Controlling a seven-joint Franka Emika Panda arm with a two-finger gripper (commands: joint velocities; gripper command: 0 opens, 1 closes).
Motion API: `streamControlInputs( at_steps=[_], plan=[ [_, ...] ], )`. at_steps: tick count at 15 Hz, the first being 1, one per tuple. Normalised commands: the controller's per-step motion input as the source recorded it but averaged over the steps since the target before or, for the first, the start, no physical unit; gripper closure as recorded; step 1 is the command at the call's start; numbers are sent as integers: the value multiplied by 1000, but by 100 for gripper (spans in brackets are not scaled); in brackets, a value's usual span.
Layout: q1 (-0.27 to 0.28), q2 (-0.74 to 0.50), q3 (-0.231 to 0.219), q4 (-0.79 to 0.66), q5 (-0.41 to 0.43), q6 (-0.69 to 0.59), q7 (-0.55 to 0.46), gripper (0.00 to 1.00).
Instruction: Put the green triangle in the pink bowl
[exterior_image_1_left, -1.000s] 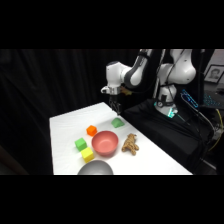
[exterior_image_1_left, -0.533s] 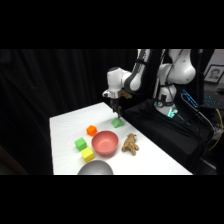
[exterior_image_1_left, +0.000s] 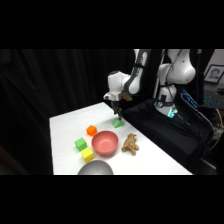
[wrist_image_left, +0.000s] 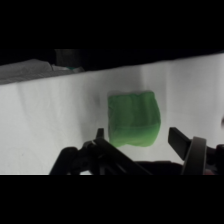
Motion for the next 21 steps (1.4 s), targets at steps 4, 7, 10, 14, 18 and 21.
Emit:
streamControlInputs(
  at_steps=[4, 7, 10, 14, 18, 21],
  plan=[
    [-120, 134, 148, -12, 186, 230, -198, 0],
    [-141, 132, 175, 18, 179, 202, -187, 0],
    [-142, 131, 170, 38, 159, 192, -172, 0],
    [-129, 136, 129, 55, 103, 190, -130, 9],
    [-111, 128, 104, 64, 52, 169, -81, 49],
    [-80, 113, 83, 53, 11, 156, -40, 70]
  ],
)
